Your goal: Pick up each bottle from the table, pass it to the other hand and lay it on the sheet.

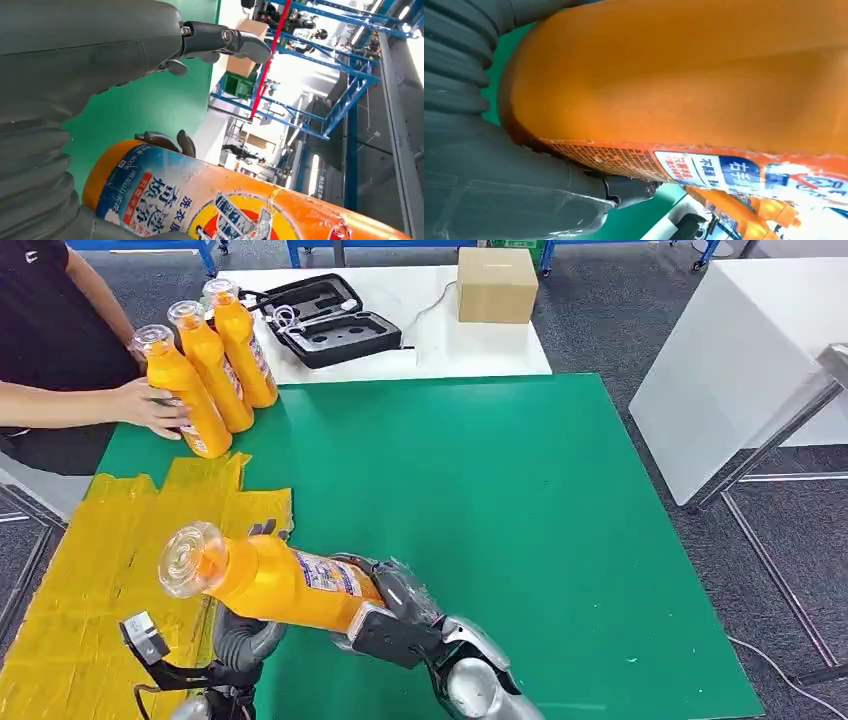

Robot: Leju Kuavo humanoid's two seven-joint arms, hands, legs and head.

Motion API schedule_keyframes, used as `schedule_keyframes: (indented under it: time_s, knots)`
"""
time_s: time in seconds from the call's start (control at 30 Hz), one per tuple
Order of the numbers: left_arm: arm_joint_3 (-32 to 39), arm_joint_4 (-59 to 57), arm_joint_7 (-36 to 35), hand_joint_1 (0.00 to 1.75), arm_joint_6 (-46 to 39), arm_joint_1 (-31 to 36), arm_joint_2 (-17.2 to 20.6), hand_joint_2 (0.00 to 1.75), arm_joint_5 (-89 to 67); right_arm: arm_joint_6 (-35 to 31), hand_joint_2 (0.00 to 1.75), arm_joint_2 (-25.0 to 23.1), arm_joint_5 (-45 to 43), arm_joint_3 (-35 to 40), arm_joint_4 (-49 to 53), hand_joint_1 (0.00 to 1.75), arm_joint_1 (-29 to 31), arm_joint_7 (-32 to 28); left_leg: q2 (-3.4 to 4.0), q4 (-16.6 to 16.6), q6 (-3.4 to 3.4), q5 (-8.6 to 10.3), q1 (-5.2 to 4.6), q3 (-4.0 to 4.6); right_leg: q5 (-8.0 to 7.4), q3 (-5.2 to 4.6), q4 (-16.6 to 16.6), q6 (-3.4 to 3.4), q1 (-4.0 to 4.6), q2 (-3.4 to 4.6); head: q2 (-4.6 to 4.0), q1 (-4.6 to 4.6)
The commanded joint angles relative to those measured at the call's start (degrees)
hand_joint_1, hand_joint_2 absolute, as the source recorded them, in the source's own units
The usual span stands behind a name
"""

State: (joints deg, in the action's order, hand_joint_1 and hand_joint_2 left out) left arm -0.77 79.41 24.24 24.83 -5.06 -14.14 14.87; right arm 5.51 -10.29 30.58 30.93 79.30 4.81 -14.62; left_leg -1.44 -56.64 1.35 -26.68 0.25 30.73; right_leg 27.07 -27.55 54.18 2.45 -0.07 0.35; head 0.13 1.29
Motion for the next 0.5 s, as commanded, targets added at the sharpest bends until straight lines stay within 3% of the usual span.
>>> schedule_keyframes:
  time_s: [0.03,0.23,0.27,0.37,0.4,0.43,0.5]
  knots:
    - [-0.3,-3.7,0.6,0.0,-2.4,3.0,0.1,1.75,-3.7,-0.4,1.75,-2.5,1.0,10.4,-13.7,1.75,3.7,1.0,0.18,0.1,-0.05,0.01,0.03,-0.09,-0.03,0.05,-0.1,-0.04,0.03,0.08,0.0,0.02]
    - [-0.2,-3.9,1.7,0.0,-6.3,4.1,-0.1,1.75,-8.1,-1.5,1.75,-3.9,1.4,14.6,-19.3,1.75,5.1,1.3,0.17,0.1,-0.06,0.05,0.06,-0.05,-0.04,0.0,0.0,-0.03,0.04,0.01,0.0,0.0]
    - [0.1,-3.8,1.9,1.75,-6.4,4.0,-0.3,1.75,-8.0,-1.6,1.75,-3.8,1.4,14.5,-19.2,1.75,5.2,1.3,0.17,0.1,-0.07,0.05,0.05,-0.05,-0.03,-0.01,0.0,-0.03,0.03,0.02,0.0,0.02]
    - [0.3,-3.0,2.5,1.75,-6.1,3.7,-0.5,1.75,-8.2,-2.0,1.75,-2.9,1.0,13.7,-18.3,1.75,5.1,1.5,0.15,0.0,-0.09,0.06,0.07,-0.02,-0.01,0.01,0.0,-0.04,0.05,-0.08,0.0,0.02]
    - [0.3,-3.0,2.5,0.94,-6.1,3.7,-0.6,1.75,-8.3,-2.1,1.75,-2.8,1.0,13.6,-18.0,1.75,5.0,1.5,0.09,0.1,-0.08,0.06,0.05,-0.04,0.0,0.04,-0.1,-0.03,0.04,-0.13,0.0,0.0]
    - [0.4,-3.1,2.5,0.0,-6.1,3.6,-0.6,1.75,-8.3,-2.1,1.75,-2.5,1.0,13.4,-17.3,1.75,4.9,1.5,0.07,0.0,-0.08,0.06,0.06,-0.02,0.0,0.03,-0.1,-0.03,0.04,-0.13,0.0,0.0]
    - [0.4,-3.5,2.7,0.0,-5.3,3.4,-0.3,1.75,-8.1,-2.4,1.75,-1.5,0.8,12.5,-15.4,1.75,4.4,1.5,0.08,0.0,-0.07,0.05,0.03,-0.03,0.0,0.01,0.0,-0.03,0.02,-0.08,0.0,0.0]
